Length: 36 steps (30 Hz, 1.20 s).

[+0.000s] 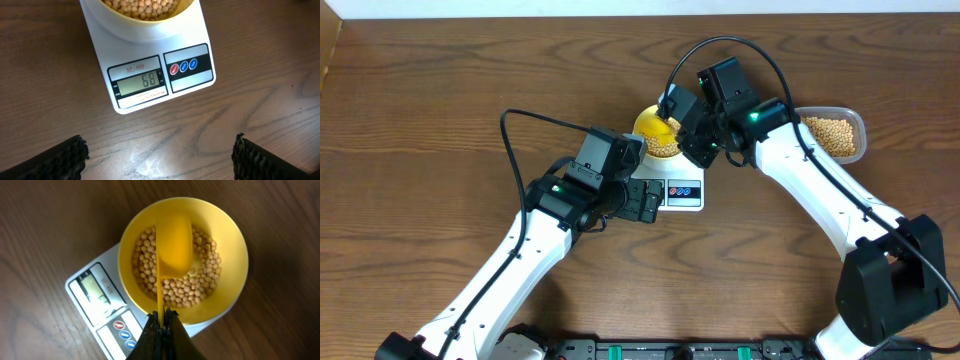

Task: Scoop item into bowl and weigh 50g on scale
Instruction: 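Tilt the scoop over the bowl to pour chickpeas in, then carry the scoop right back to the chickpea tub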

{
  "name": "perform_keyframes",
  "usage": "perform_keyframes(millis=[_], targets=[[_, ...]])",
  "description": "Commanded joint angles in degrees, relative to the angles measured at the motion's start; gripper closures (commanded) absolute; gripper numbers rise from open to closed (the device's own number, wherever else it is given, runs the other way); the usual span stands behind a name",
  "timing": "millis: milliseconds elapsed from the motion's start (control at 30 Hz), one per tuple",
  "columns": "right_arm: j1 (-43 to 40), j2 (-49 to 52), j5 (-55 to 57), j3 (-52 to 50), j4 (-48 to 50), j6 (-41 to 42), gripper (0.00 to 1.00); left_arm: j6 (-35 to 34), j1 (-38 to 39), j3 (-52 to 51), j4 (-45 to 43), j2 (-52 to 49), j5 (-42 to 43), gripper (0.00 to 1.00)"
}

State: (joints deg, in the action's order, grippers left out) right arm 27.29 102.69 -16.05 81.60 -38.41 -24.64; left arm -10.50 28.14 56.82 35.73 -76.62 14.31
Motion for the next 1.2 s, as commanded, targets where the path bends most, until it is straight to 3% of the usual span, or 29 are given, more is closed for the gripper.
perform_keyframes(millis=[0, 533, 1033, 1167], targets=[[0.44, 0.61, -2.34, -0.35, -0.22, 2.56, 0.99, 0.31, -0.04, -0.46, 0.0, 0.74, 0.22, 0.06], [-2.27, 0.61, -3.39, -0.35, -0.15, 11.45, 0.99, 0.31, -0.04, -0.46, 0.0, 0.74, 0.22, 0.06], [-9.07, 0.61, -21.84, -0.35, 0.22, 19.39, 0.99, 0.31, -0.04, -0.46, -0.02, 0.74, 0.22, 0.06], [-11.47, 0.61, -22.32, -0.35, 0.28, 24.22, 0.99, 0.31, -0.04, -0.46, -0.02, 0.74, 0.22, 0.06]])
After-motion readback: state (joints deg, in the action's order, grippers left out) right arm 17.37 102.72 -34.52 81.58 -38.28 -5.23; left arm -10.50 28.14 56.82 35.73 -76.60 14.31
